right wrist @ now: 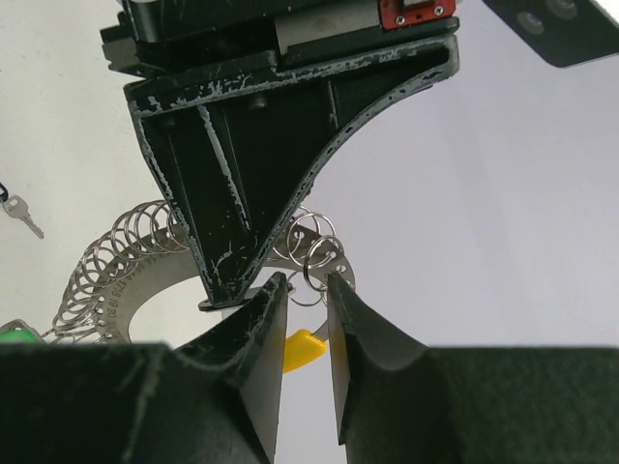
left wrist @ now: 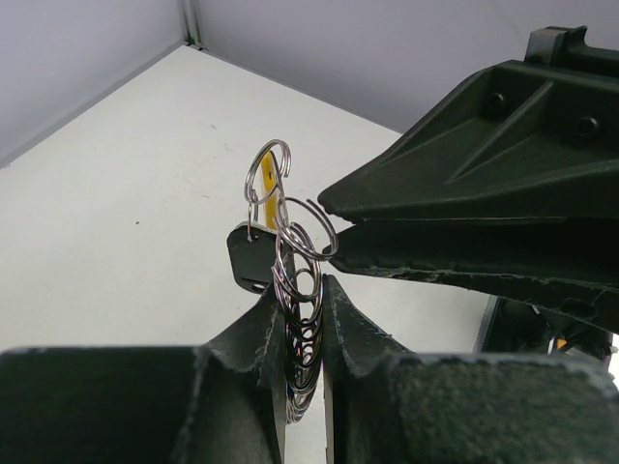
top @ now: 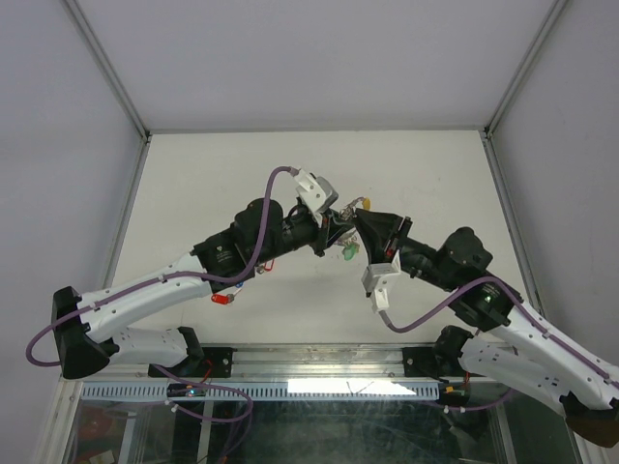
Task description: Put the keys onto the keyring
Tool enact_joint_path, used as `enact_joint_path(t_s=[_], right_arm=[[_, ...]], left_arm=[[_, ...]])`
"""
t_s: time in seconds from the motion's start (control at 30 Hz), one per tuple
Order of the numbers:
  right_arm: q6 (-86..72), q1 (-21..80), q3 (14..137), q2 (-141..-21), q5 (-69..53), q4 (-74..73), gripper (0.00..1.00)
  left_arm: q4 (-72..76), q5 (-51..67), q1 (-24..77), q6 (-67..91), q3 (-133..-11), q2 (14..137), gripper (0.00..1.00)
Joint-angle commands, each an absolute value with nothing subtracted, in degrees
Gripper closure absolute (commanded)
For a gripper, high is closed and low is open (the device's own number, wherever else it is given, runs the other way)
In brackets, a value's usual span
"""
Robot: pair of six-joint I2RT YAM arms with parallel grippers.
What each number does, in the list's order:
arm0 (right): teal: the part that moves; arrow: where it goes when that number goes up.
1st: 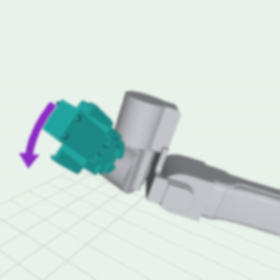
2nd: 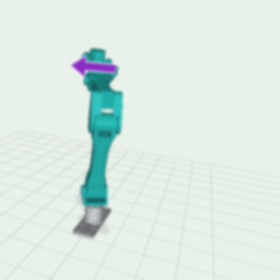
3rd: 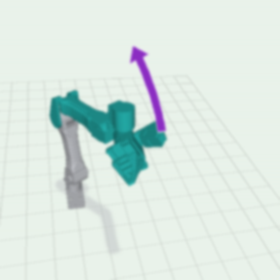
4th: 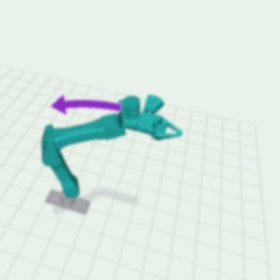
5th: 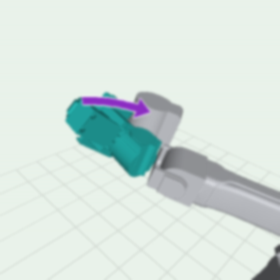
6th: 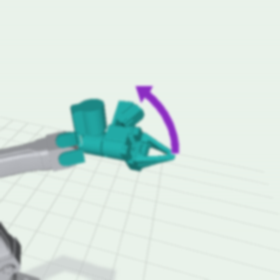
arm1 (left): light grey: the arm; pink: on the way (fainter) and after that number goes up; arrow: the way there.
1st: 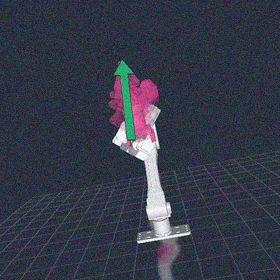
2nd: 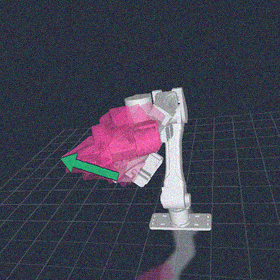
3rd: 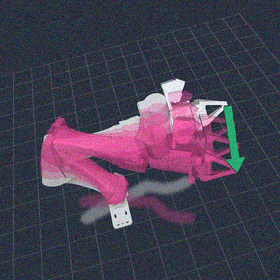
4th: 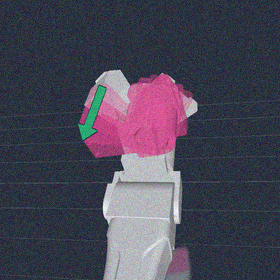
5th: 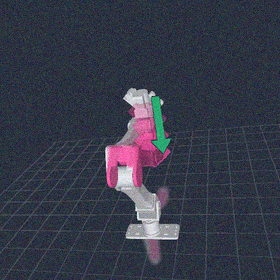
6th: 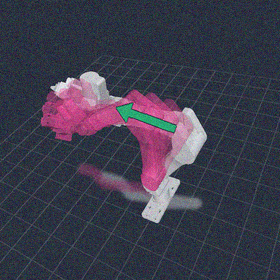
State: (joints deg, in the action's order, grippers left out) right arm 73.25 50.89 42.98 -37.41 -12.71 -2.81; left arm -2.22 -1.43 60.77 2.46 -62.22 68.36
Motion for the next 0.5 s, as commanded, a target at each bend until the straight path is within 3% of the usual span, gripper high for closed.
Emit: enact_joint_path(t_s=[0.0, 0.47], right_arm=[[74.09, 51.32, 46.12, -36.00, -11.65, -4.40, 0.74], [74.26, 51.33, 47.82, -38.08, -12.90, -5.00, 0.76]], left_arm=[[0.15, -1.93, 61.13, 3.30, -65.32, 68.54, 1.00], [0.00, -1.24, 61.08, 3.14, -65.28, 68.82, 1.00]])
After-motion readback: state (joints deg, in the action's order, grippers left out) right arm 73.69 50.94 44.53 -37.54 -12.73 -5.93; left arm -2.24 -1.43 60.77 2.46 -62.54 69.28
